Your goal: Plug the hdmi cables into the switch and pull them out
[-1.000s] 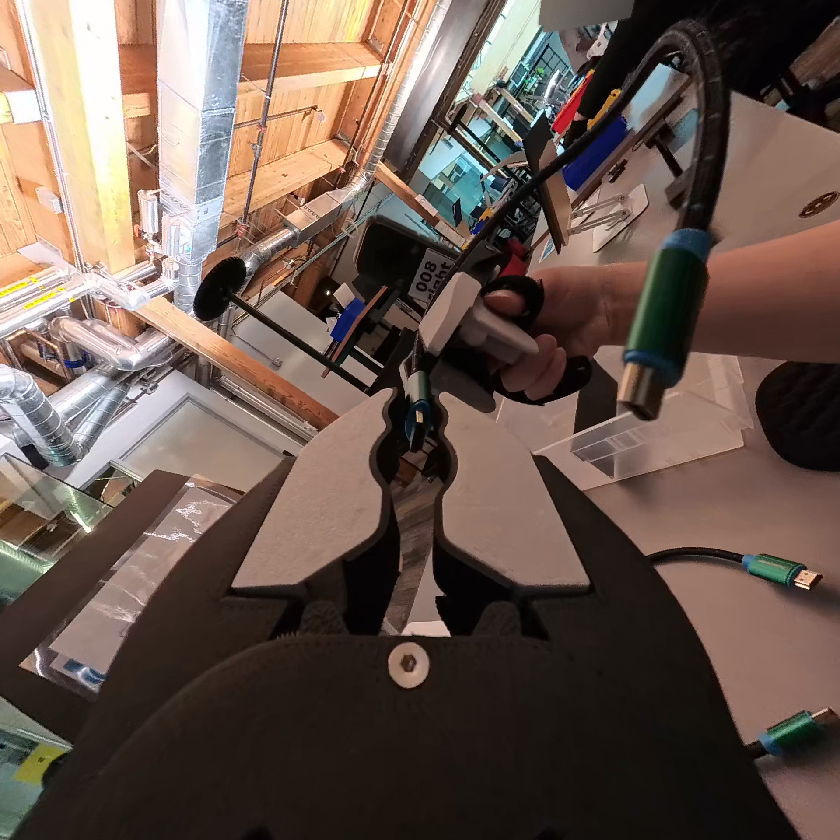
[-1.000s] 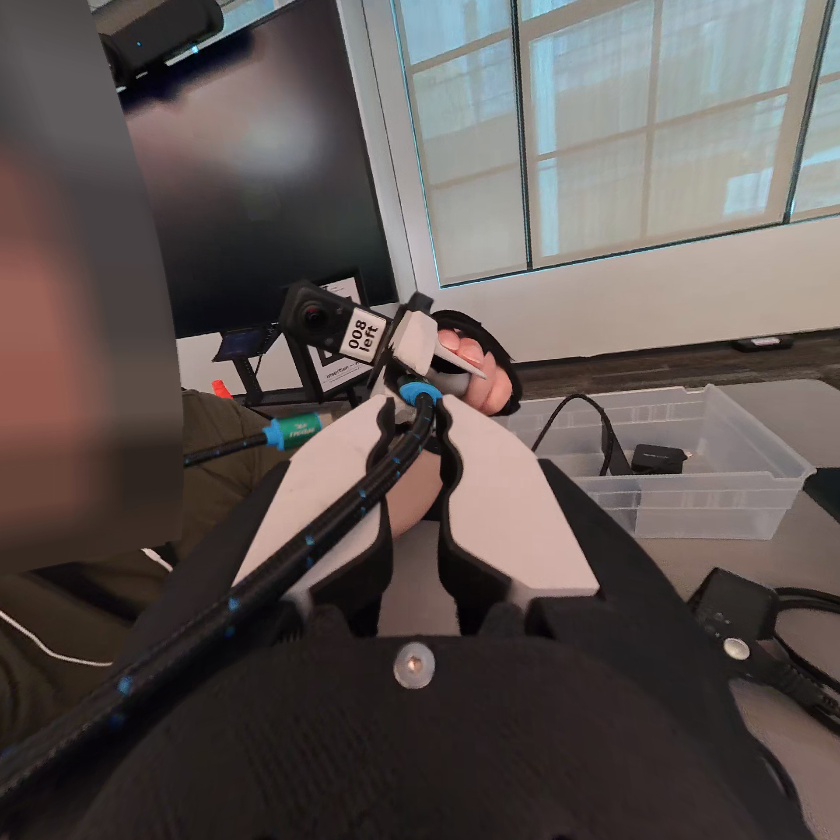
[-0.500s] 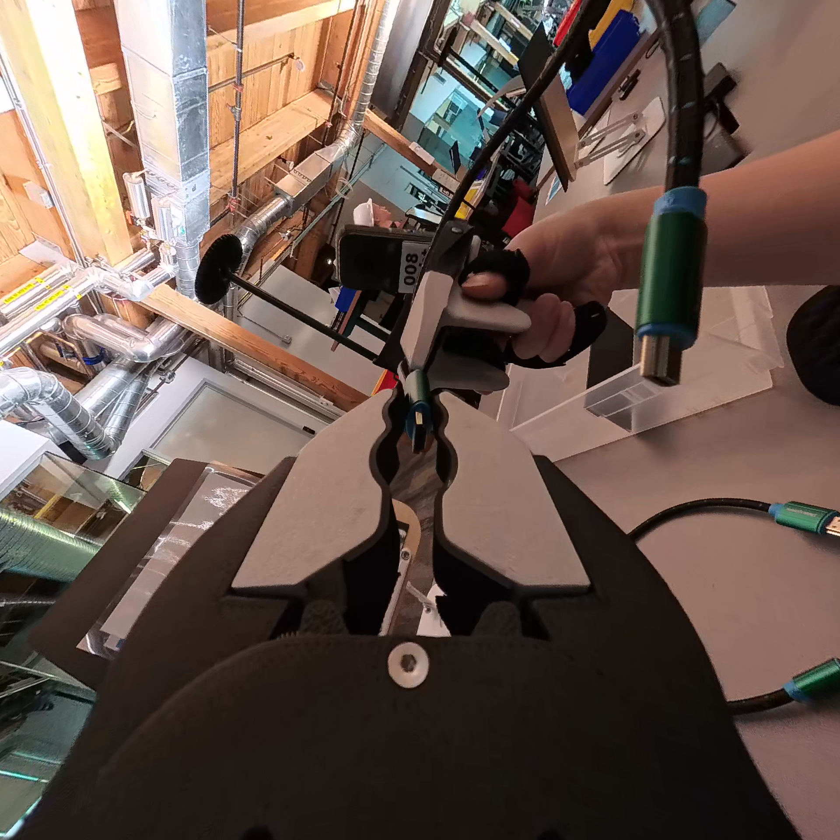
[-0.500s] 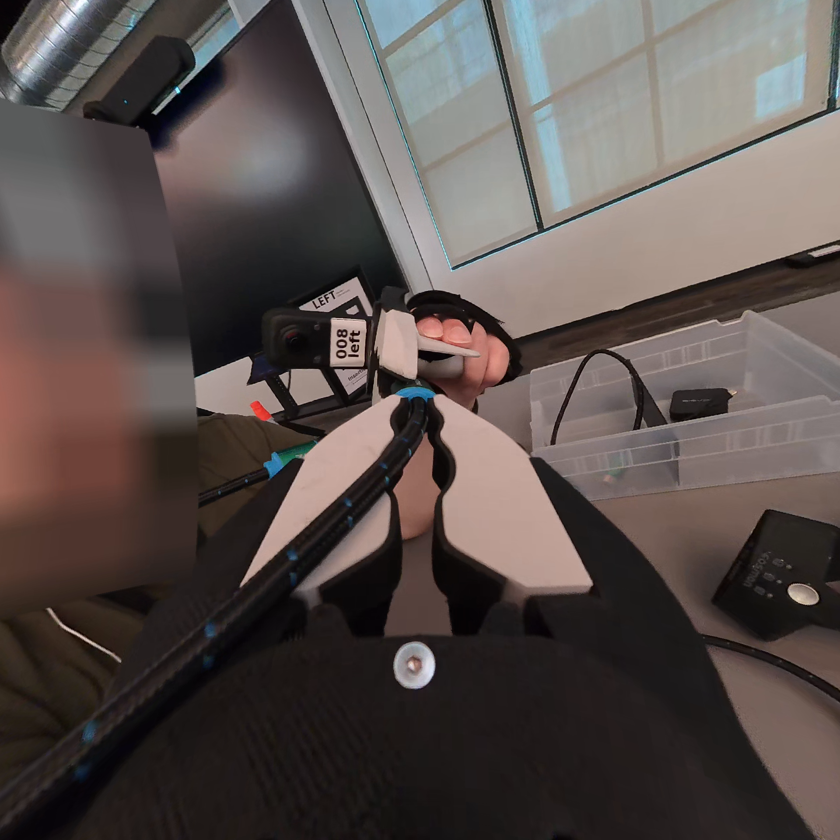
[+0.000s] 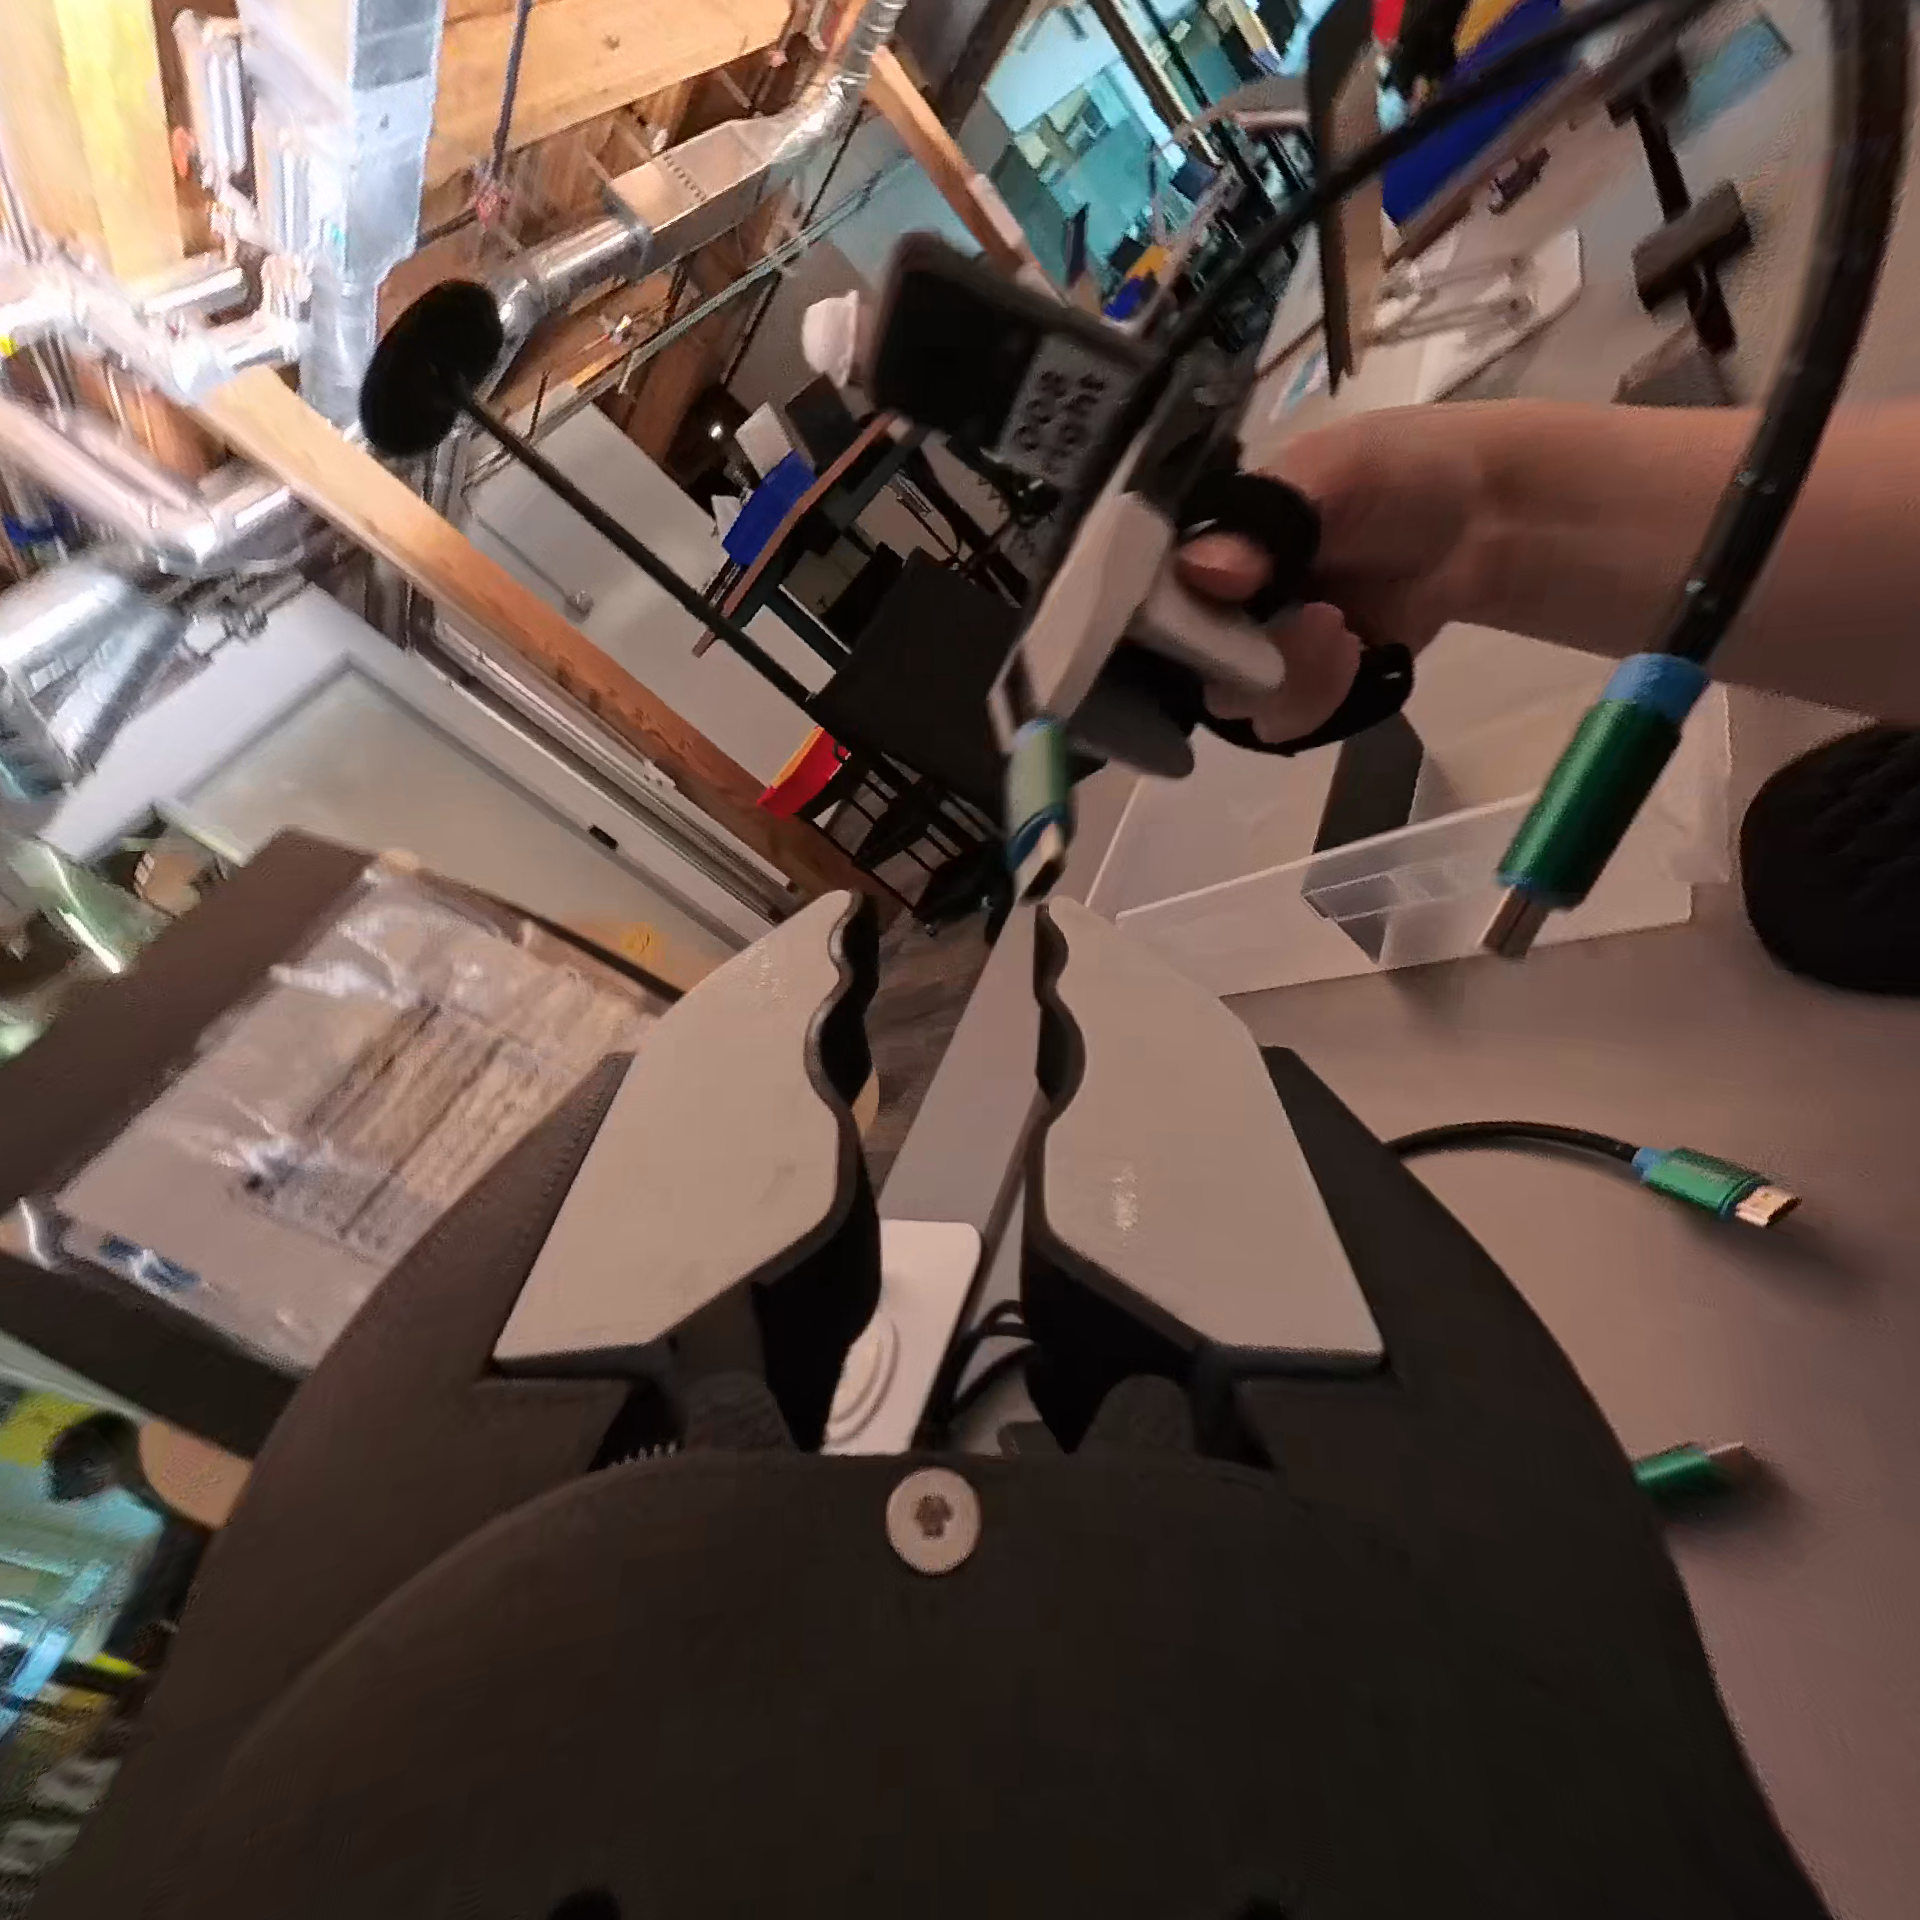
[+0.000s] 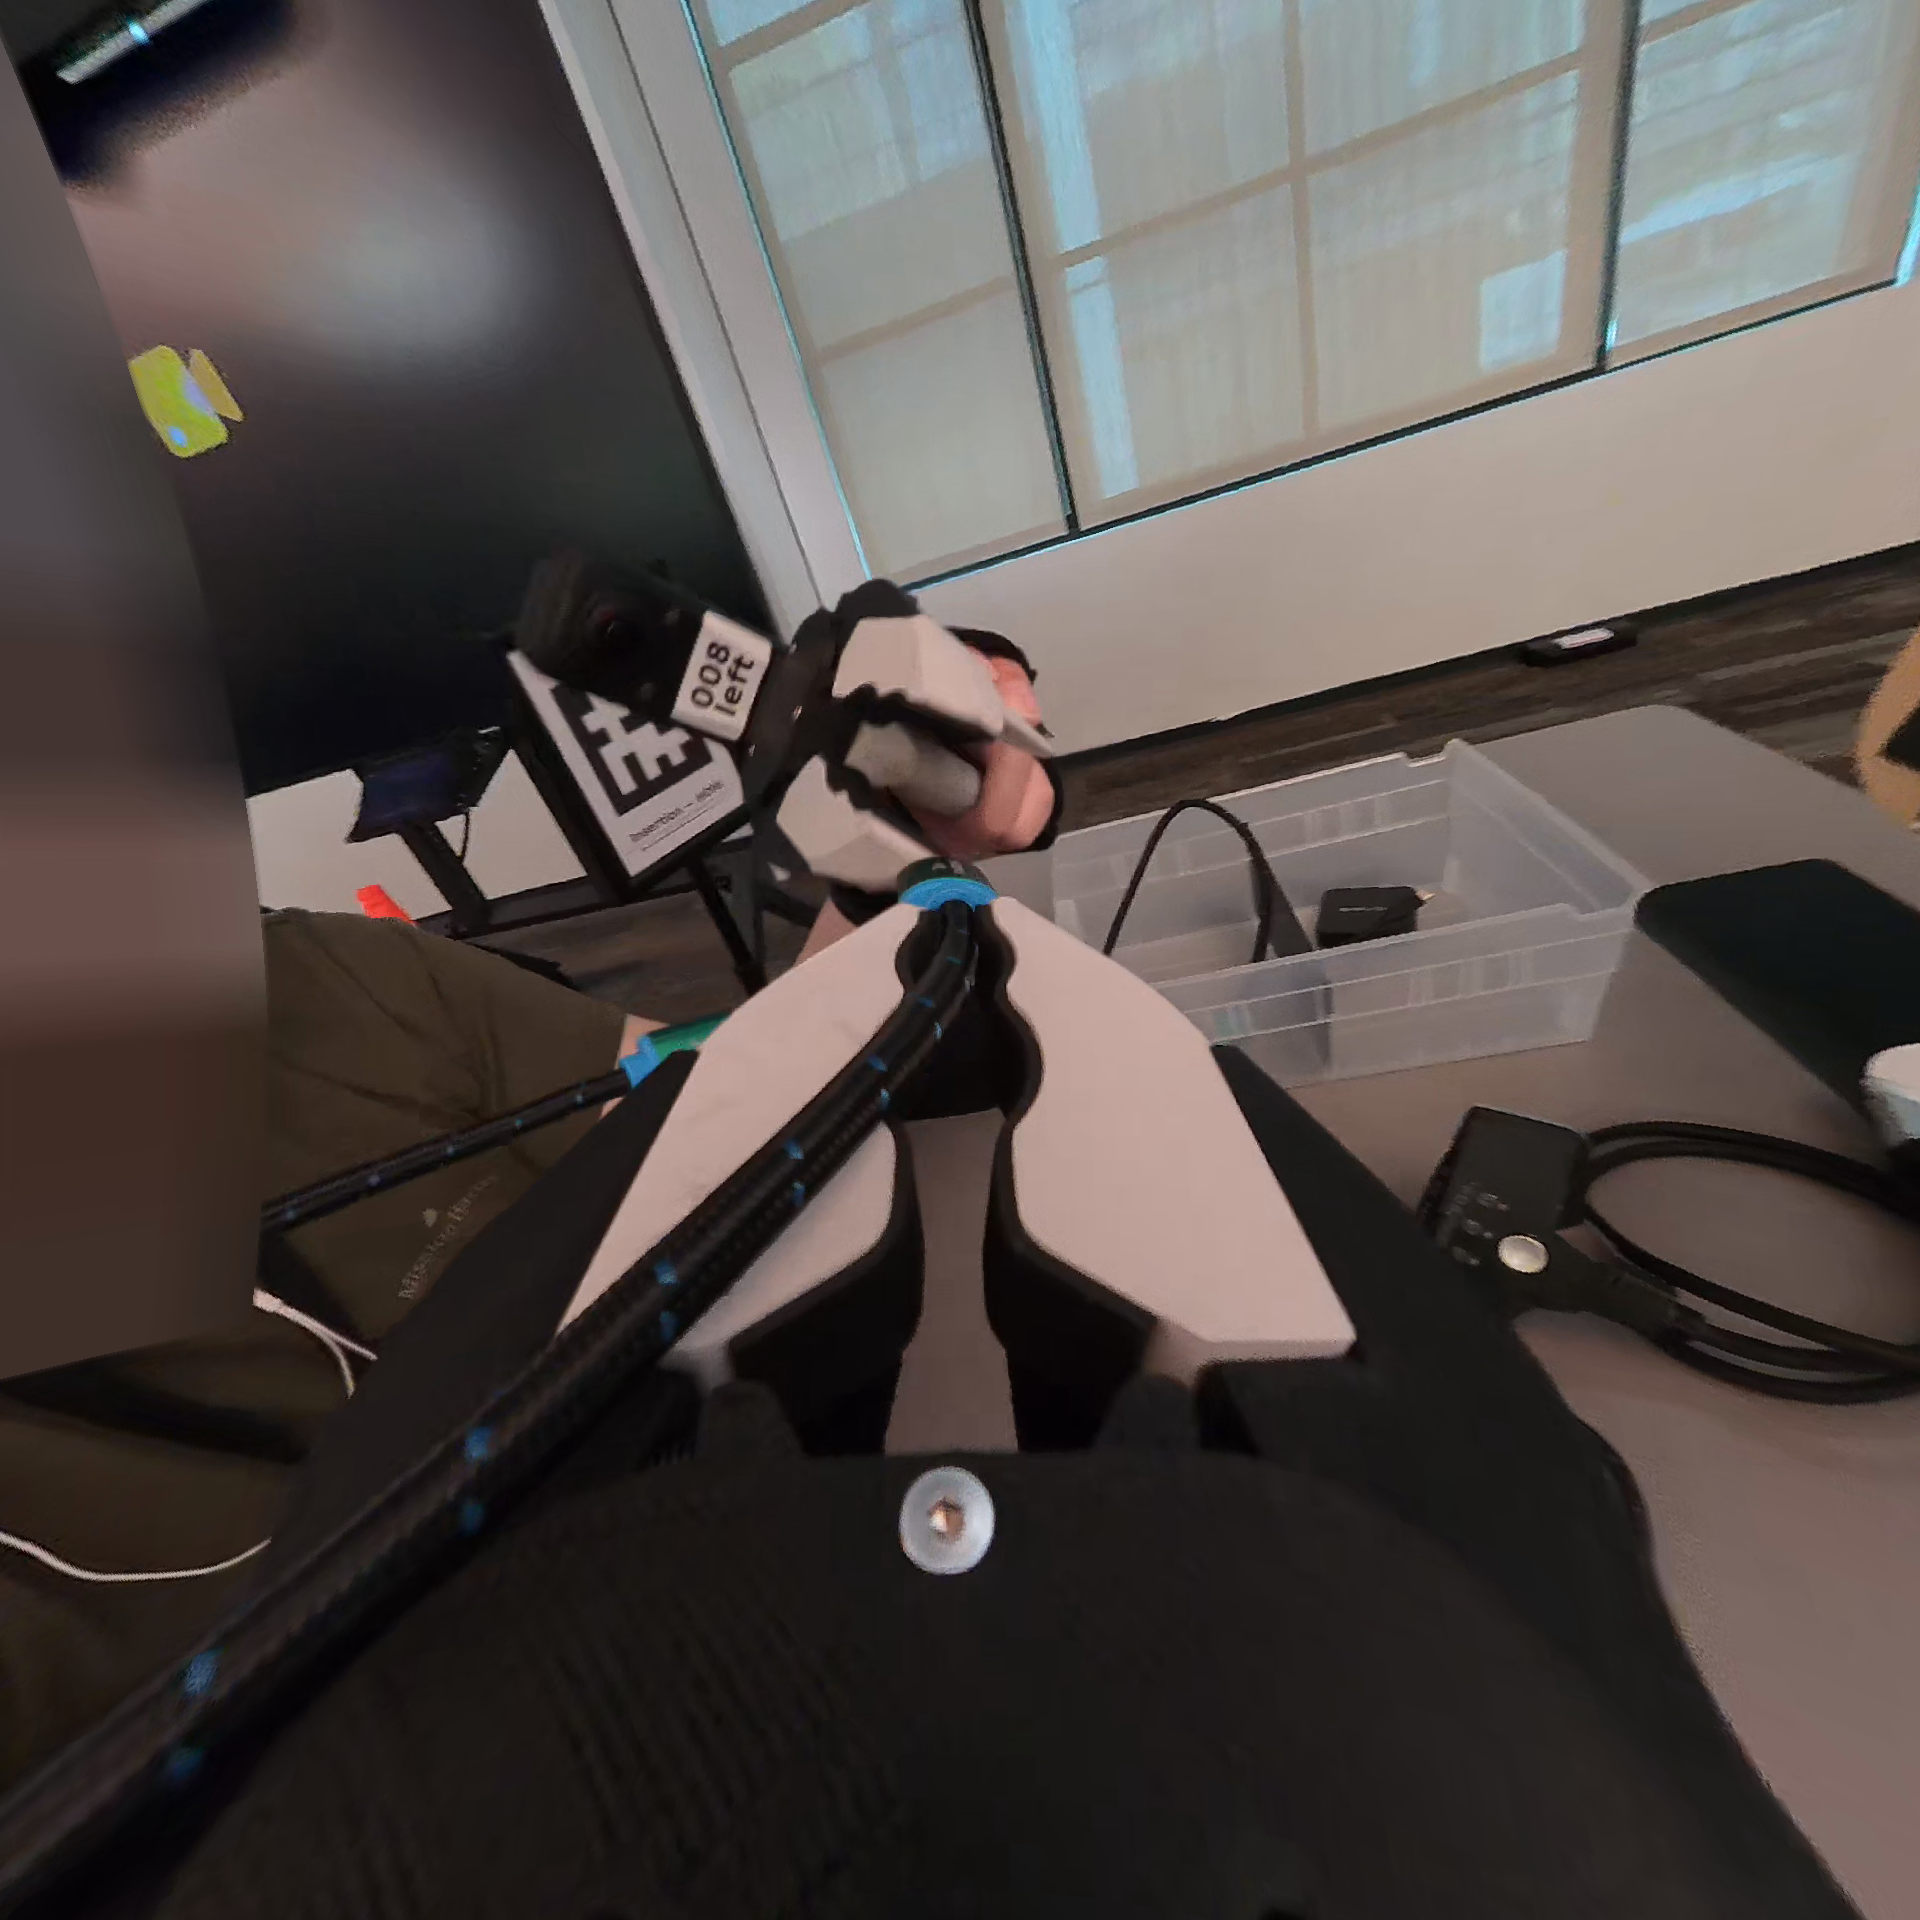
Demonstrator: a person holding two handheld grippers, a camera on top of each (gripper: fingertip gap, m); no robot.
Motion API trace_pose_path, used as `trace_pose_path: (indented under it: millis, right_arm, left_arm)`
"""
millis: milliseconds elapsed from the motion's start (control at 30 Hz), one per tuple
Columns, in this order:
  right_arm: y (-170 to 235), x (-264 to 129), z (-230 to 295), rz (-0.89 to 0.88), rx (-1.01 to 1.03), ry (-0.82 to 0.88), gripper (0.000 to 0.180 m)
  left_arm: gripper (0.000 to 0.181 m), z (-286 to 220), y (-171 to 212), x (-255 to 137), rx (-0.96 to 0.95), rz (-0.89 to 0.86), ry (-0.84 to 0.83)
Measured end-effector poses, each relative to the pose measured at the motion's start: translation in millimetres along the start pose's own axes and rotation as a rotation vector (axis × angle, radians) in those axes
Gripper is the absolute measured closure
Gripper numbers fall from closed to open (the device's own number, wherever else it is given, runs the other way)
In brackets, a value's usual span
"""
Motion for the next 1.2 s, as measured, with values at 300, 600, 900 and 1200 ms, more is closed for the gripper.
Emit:
trace_pose_path:
  millis: [300,600,900,1200]
  right_arm:
    - [-20,-56,17,-0.083,-0.156,0.125,0.172]
    - [-31,-87,41,-0.160,-0.246,0.126,0.172]
    - [-32,-102,33,-0.196,-0.225,0.133,0.172]
    - [-32,-116,30,-0.232,-0.210,0.140,0.172]
  left_arm:
    - [0.128,21,83,1,-0.203,0.475,0.010]
    - [0.111,41,192,65,-0.505,0.723,0.578]
    - [0.118,23,227,84,-0.407,0.961,0.689]
    - [0.125,-4,227,72,-0.865,1.034,0.363]
Point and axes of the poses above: each gripper's, where its closed fingertips meet, x out along the fingers, y out of its underside, z = x × y across the jaws, the point moved 8 cm from there along -x, back along the fingers, and after that the axes turned 15 degrees about y, right-handed, at the moved point
